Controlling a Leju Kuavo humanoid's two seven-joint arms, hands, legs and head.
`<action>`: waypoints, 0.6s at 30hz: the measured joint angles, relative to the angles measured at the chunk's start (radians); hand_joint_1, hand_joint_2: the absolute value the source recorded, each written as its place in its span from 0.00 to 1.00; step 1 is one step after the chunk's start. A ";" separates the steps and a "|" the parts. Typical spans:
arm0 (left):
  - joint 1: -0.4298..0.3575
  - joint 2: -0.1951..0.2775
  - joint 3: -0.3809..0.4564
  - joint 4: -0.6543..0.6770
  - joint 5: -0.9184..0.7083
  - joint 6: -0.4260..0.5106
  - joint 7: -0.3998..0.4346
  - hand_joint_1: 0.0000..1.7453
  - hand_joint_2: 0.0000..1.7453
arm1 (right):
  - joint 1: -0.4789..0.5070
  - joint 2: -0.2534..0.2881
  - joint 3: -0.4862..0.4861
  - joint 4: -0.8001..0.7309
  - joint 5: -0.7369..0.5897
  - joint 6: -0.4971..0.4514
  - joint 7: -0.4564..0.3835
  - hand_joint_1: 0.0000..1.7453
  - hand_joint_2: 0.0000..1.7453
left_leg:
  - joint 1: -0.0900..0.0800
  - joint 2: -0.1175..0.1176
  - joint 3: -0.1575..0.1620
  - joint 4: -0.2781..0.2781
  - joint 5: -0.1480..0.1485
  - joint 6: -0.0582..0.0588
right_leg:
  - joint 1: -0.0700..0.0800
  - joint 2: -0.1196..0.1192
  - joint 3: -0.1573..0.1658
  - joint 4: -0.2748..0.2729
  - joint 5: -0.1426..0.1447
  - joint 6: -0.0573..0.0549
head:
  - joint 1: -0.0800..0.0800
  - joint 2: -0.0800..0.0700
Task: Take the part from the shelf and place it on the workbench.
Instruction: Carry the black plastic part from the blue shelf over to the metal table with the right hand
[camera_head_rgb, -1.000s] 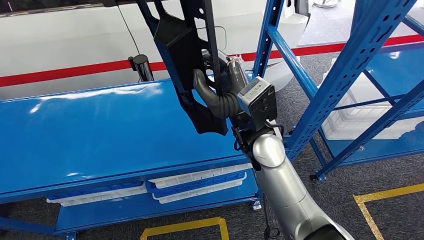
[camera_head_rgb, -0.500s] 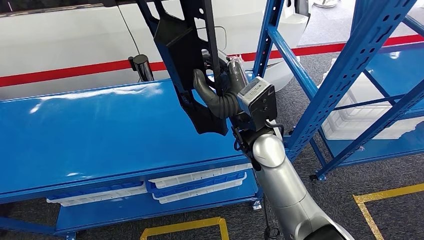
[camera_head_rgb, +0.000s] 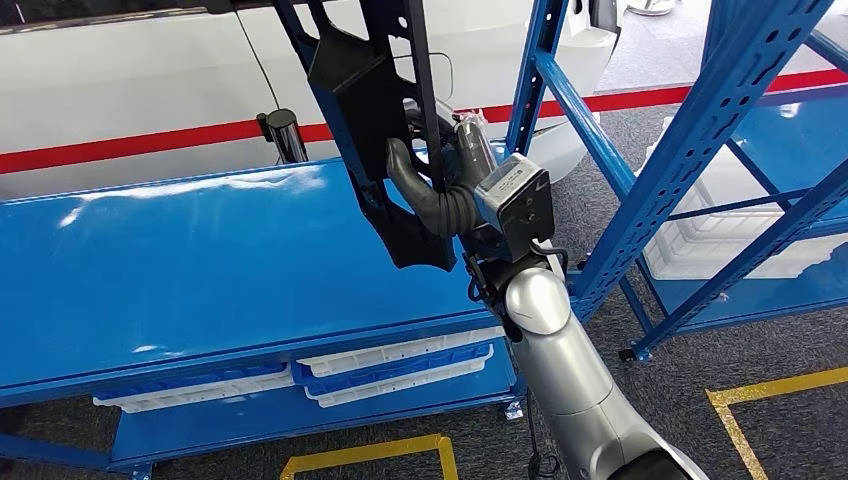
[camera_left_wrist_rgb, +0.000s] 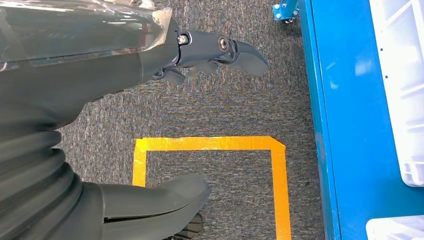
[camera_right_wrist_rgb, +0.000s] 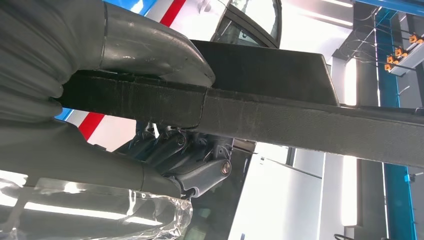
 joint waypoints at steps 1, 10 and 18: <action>0.000 0.000 0.000 0.000 0.000 -0.005 -0.004 0.00 1.00 | 0.003 0.000 0.000 -0.001 -0.001 0.003 -0.001 1.00 1.00 | 0.000 0.000 0.000 0.001 -0.001 0.001 | -0.001 0.000 0.000 0.000 0.000 0.000 | 0.000 0.000; -0.002 0.017 0.000 0.000 -0.009 -0.059 -0.032 0.00 1.00 | 0.195 -0.049 -0.003 -0.095 -0.001 0.064 -0.099 1.00 1.00 | 0.001 0.004 0.008 -0.010 0.007 0.028 | -0.002 -0.002 0.000 0.004 -0.007 0.013 | 0.001 0.000; 0.000 0.014 0.000 0.000 -0.010 -0.066 -0.032 0.00 1.00 | 0.224 -0.070 -0.004 -0.108 0.002 0.066 -0.101 1.00 1.00 | 0.015 0.008 0.015 -0.015 0.017 0.028 | -0.021 -0.005 -0.077 0.193 -0.077 0.047 | 0.001 0.000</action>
